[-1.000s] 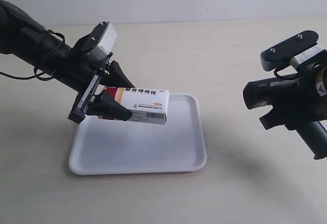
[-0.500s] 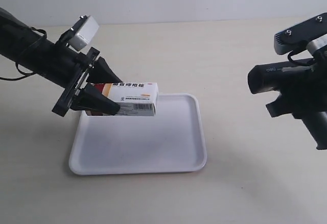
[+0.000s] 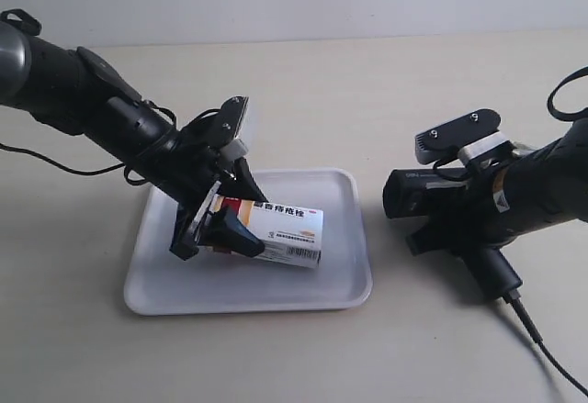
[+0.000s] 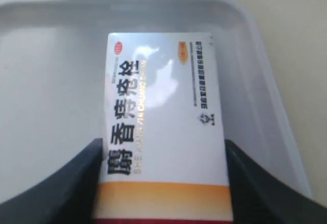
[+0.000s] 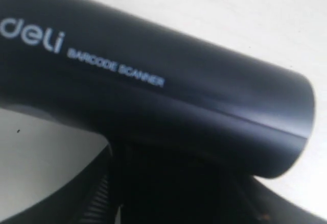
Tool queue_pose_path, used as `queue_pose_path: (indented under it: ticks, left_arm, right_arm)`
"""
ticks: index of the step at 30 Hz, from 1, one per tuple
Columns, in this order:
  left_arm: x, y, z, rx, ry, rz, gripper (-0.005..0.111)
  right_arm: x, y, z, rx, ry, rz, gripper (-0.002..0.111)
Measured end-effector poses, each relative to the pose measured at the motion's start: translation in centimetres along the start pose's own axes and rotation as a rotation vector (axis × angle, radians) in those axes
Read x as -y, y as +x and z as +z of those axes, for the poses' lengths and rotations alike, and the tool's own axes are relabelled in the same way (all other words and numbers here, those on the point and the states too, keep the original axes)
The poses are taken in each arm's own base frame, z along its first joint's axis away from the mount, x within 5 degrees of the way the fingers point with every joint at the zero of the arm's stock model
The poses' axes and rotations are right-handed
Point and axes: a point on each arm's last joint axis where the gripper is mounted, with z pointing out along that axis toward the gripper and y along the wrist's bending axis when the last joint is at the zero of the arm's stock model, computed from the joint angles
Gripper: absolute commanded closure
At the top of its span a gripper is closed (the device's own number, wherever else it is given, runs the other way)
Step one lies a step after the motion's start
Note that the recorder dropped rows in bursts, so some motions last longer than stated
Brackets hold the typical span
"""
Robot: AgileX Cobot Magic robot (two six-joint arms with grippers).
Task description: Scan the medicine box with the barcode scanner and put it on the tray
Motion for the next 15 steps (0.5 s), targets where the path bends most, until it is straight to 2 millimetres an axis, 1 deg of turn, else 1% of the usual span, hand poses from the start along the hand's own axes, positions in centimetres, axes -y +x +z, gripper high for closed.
queue_pose_path:
  ticks: [3,5,6,8,9,10,11,13,15]
  left_arm:
    - [-0.31,0.33,0.25,-0.011,-0.026,-0.038,0.106]
    - [-0.67,0.69,0.46,-0.026,-0.059,-0.085,0.099]
    - [-0.78,0.72,0.50,-0.024,-0.067,-0.105,0.093]
    - [-0.89,0.73,0.49,-0.025,-0.079,-0.123,0.079]
    - [-0.92,0.72,0.48,-0.025,-0.082,-0.123,0.070]
    - [-0.93,0.72,0.48,-0.026,-0.082,-0.123,0.061]
    - [-0.94,0.73,0.48,-0.026,-0.084,-0.123,0.052]
    - [-0.94,0.73,0.48,-0.026,-0.084,-0.123,0.034]
    - [-0.95,0.93,0.60,-0.040,-0.083,-0.122,0.019]
  right_arm:
    - [-0.10,0.11,0.49,-0.004,-0.008,-0.001,0.108]
    - [-0.12,0.10,0.54,-0.002,-0.010,0.001,0.103]
    - [-0.12,0.11,0.57,-0.003,-0.010,0.001,0.098]
    - [-0.15,0.07,0.57,0.002,-0.013,0.006,0.085]
    - [-0.15,0.05,0.57,0.003,-0.014,0.011,0.078]
    - [-0.16,0.05,0.57,0.003,-0.014,0.016,0.068]
    - [-0.16,0.04,0.57,0.005,-0.014,0.016,0.060]
    - [-0.19,-0.01,0.57,0.011,-0.017,0.022,0.041]
    - [-0.28,-0.21,0.57,0.032,-0.028,0.055,0.025]
